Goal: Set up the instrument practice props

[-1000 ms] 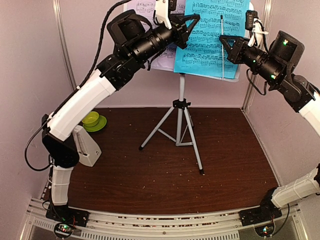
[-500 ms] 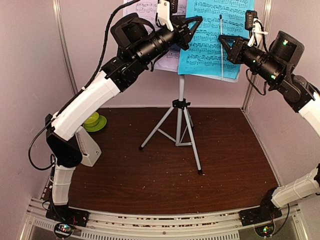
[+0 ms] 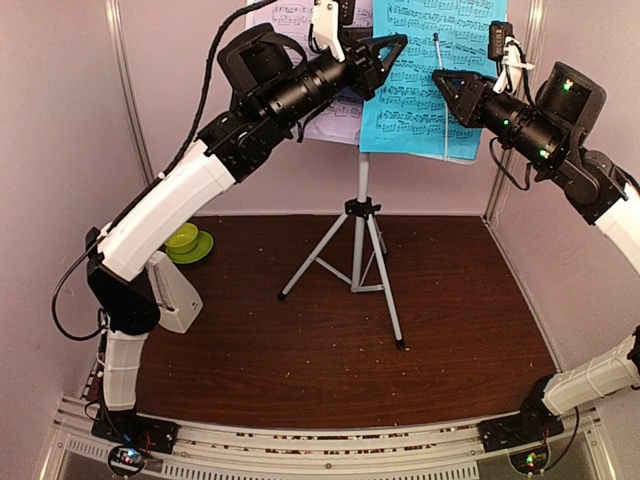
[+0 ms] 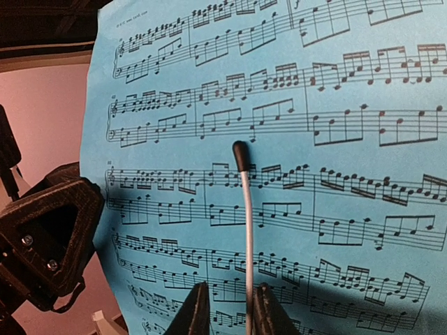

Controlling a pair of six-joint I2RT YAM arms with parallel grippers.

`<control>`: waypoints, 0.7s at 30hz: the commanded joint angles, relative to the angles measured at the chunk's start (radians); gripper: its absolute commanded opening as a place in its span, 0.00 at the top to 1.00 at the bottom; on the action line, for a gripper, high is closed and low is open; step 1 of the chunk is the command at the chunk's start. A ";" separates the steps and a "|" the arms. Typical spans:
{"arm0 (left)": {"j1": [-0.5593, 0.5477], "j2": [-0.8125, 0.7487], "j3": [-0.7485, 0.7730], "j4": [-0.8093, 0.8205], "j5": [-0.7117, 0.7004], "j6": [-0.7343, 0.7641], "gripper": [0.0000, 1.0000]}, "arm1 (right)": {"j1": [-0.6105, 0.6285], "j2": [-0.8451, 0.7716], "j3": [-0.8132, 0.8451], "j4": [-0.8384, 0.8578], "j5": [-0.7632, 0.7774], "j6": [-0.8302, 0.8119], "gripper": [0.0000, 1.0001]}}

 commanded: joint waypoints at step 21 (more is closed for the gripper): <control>-0.007 -0.284 -0.364 -0.010 -0.092 -0.056 0.60 | 0.001 -0.023 -0.008 0.029 0.017 -0.019 0.85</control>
